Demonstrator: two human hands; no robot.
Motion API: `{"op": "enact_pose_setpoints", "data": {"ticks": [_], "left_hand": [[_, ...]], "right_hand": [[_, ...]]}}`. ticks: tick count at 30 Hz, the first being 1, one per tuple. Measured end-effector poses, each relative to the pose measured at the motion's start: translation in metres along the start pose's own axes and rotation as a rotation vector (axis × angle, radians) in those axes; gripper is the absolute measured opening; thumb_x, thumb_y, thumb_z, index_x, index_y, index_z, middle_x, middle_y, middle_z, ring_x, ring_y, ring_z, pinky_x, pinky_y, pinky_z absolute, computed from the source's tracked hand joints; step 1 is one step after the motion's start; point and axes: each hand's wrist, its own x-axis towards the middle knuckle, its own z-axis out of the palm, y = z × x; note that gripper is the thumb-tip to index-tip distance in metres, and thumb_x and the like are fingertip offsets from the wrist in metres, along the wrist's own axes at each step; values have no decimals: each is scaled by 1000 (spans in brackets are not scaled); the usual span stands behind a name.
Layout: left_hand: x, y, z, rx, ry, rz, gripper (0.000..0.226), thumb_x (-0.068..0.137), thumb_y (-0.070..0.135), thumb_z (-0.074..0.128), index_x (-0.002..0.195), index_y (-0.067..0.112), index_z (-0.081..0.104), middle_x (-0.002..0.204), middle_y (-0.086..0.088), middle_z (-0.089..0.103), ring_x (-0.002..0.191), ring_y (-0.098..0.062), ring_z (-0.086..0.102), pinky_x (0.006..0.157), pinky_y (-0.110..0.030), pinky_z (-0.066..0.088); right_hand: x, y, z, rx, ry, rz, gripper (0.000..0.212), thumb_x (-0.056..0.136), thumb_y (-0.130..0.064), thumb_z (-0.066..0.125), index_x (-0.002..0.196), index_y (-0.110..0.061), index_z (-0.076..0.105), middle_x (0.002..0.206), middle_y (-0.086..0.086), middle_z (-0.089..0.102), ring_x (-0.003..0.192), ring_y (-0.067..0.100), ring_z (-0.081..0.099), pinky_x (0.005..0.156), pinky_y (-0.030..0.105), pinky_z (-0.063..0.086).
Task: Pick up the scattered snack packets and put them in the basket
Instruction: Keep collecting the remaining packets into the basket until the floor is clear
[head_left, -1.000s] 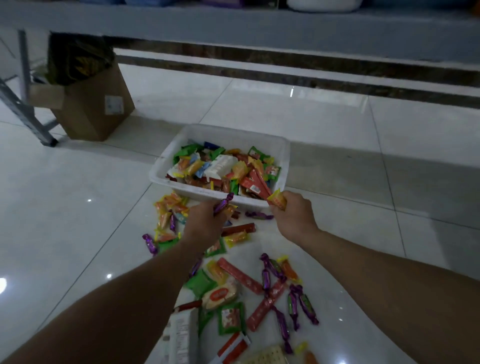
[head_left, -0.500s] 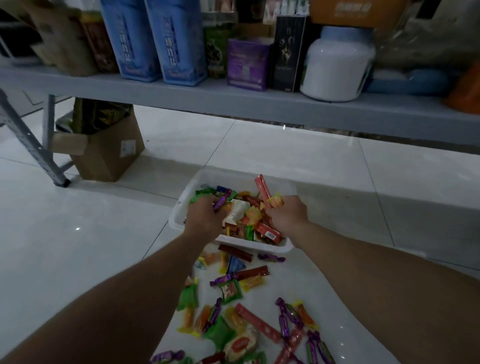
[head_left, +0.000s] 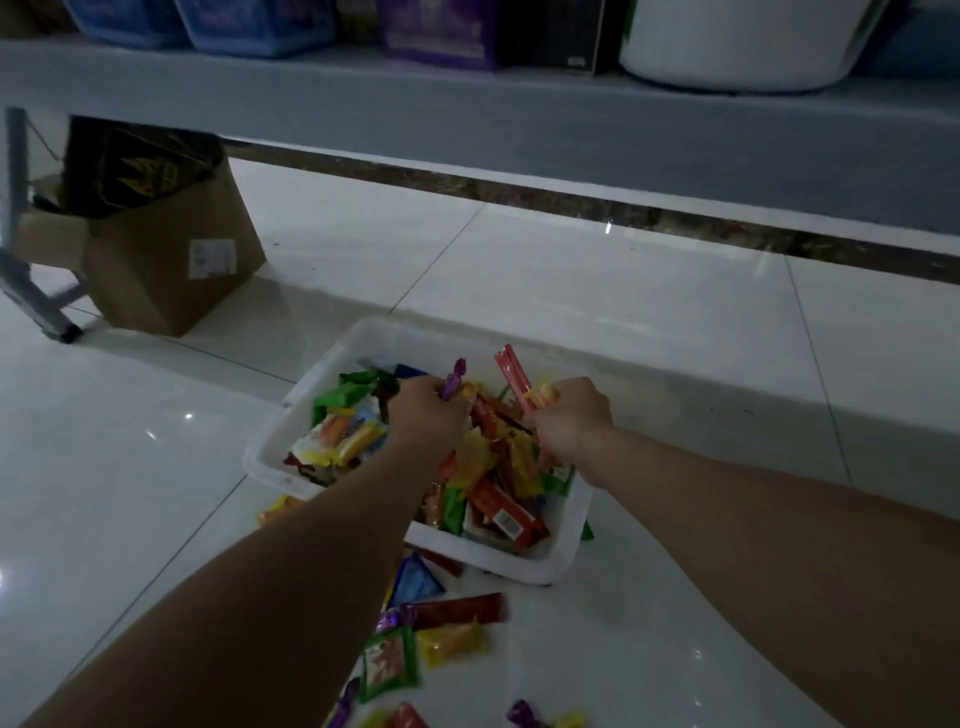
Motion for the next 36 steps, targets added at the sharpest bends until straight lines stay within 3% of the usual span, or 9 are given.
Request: {"op": "enact_pose_setpoints", "data": {"ticks": [4, 6, 10, 14, 18, 22, 25, 33, 36], "left_hand": [[14, 8, 21, -13, 66, -75, 34, 92, 21, 61, 122, 5, 62, 112, -9, 65, 103, -23, 59, 89, -30, 46], [11, 7, 24, 10, 75, -47, 38, 92, 20, 62, 127, 6, 59, 123, -10, 63, 112, -24, 57, 97, -31, 43], [-3, -1, 21, 63, 62, 58, 25, 91, 17, 61, 115, 12, 67, 105, -5, 67, 96, -20, 60, 90, -35, 51], [-23, -8, 9, 2, 66, 34, 34, 93, 23, 59, 125, 15, 60, 114, -2, 62, 104, -20, 58, 92, -38, 50], [-51, -17, 6, -58, 18, 30, 41, 92, 33, 58, 131, 20, 56, 128, -6, 60, 112, -20, 59, 96, -43, 50], [-82, -29, 4, 2, -19, 82, 45, 93, 40, 56, 134, 21, 53, 134, -5, 56, 116, -15, 54, 97, -31, 46], [-93, -32, 1, 23, 8, 65, 49, 92, 47, 56, 134, 23, 54, 136, -6, 56, 117, -19, 55, 97, -33, 47], [-138, -39, 9, -35, 35, 105, 44, 94, 37, 56, 136, 26, 51, 140, 3, 51, 123, -15, 49, 94, -28, 39], [-149, -50, 10, -113, 76, 70, 44, 93, 33, 58, 135, 23, 53, 139, 1, 52, 112, -7, 48, 93, -27, 41]], "right_hand": [[28, 1, 1, -34, -51, -13, 14, 84, -13, 67, 96, -8, 62, 92, 12, 63, 78, 27, 64, 57, 27, 48], [37, 1, 2, -65, -66, -18, 21, 84, -15, 65, 103, -8, 60, 93, 12, 62, 76, 25, 61, 51, 24, 41], [45, -1, 4, -51, -108, -53, 34, 83, -25, 70, 111, -8, 60, 97, 7, 61, 77, 20, 58, 54, 23, 41], [33, 9, 3, -38, -127, -196, 67, 86, -36, 68, 144, -15, 39, 137, 5, 51, 119, 22, 52, 95, 26, 41], [20, 35, -1, -9, 31, -258, 55, 92, -34, 59, 143, -20, 42, 145, 1, 47, 127, 19, 48, 105, 29, 40], [-1, 66, -8, 82, 187, -201, 49, 92, -25, 60, 139, -16, 48, 140, 3, 51, 125, 20, 51, 106, 34, 42], [-15, 78, -14, 101, 268, -142, 47, 93, -24, 59, 138, -14, 50, 138, 6, 53, 124, 21, 52, 104, 32, 42], [-44, 105, -21, 63, 253, -135, 50, 89, -24, 62, 136, -11, 51, 138, 8, 54, 125, 24, 52, 106, 35, 42], [-48, 120, -22, 17, 239, -118, 53, 88, -25, 62, 138, -12, 49, 140, 7, 52, 126, 24, 51, 105, 35, 43]]}}
